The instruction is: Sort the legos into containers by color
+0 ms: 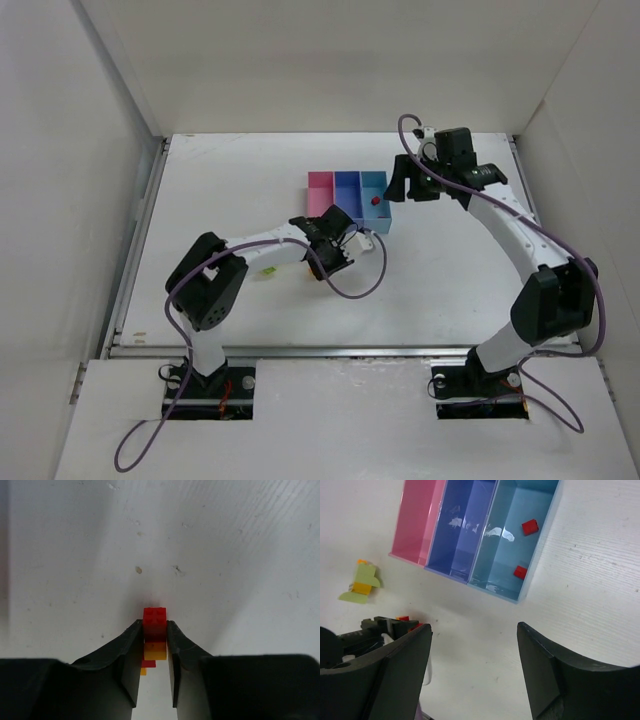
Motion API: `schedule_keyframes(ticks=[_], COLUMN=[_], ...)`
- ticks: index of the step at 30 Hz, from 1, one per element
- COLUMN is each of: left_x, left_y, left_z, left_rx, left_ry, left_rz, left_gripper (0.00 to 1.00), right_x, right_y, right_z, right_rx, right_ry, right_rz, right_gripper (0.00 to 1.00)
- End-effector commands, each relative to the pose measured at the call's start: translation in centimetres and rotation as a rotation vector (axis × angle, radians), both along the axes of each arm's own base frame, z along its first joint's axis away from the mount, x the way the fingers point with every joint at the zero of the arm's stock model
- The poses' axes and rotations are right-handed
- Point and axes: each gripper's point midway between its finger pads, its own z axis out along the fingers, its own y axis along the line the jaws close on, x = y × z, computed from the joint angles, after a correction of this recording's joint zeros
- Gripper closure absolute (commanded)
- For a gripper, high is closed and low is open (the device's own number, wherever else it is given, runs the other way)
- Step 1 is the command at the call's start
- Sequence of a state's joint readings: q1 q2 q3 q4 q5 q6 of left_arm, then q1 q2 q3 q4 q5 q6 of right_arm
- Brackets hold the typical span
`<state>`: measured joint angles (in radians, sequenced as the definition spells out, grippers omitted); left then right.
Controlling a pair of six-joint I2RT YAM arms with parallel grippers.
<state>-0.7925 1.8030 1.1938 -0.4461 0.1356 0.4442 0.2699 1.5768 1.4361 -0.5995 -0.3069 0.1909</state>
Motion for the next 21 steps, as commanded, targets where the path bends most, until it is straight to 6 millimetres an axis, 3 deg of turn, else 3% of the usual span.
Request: schedule_keyframes(ticks=[1,4,9,13,17,21], left_x=[1.6,1.3,0.7,0.3,0.5,1.3], left_y=[-2.0,-2.2,-2.4,-2.5,-1.3,1.4], left_z=[0.9,0.7,0.4,1.7,1.8,1.5], left_rx=[-0.054,-0.07,-0.069,-0.081,-0.063,-0.02], left_ry=[-0.048,-0.033,-0.02,-0.011,0.001,0.0], left_rz=[0.023,0.023,0.011,-0.008,0.007,0.053], left_gripper=[0.77,0.59,0.46,0.37,0.35,0.35], right_x=[-0.2,-0.2,-0.4,-0.4,-0.4,-0.5], right_y=[-0.3,-0.5,-0.5,-0.5,-0.5,-0.6], right_z=[1.7,2.0,2.0,2.0,2.0,2.4], right_rx=[0.0,-0.004,-0.004,-0.004,-0.004,-0.001], right_ry=[-0.056,-0.066,-0.066,-0.066,-0.066,-0.075], right_rz=[-0.019,-0.026,-0.026,-0.026,-0.026,-0.026], right_gripper=[0.26,0.26,0.26,0.26,0.26,0.26])
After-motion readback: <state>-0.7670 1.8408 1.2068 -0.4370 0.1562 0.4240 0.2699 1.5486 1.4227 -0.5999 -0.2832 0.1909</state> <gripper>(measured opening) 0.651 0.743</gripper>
